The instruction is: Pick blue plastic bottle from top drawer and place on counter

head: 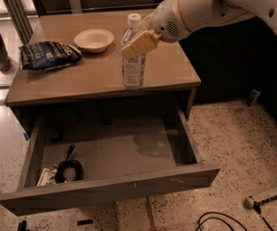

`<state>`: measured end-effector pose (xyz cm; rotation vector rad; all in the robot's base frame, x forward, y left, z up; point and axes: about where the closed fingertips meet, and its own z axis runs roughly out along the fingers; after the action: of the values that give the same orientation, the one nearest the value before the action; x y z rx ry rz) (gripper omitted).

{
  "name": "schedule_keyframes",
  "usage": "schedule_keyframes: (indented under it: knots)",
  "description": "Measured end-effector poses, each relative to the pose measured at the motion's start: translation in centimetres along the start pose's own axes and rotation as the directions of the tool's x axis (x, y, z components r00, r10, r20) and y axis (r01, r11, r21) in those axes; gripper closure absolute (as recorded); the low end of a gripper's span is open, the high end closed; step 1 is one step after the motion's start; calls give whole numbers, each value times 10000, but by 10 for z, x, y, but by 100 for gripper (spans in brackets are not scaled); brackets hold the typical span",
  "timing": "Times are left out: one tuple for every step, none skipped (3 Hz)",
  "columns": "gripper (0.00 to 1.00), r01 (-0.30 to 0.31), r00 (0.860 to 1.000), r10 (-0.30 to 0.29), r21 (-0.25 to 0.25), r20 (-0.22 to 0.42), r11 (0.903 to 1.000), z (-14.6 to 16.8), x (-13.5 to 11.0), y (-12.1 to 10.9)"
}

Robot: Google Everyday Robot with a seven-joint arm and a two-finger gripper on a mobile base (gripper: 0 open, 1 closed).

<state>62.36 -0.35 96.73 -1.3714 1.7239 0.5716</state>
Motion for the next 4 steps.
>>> schedule_keyframes:
  knots:
    - [100, -442, 9989, 440, 135, 163, 9989, 10, -1, -27]
    - [100, -855, 9963, 854, 241, 26, 9961, 18, 4, -48]
    - [100, -1183, 9925, 1192, 339, -262, 9924, 24, 12, -64]
    - [100, -1324, 9899, 1345, 467, -441, 9901, 29, 20, -72]
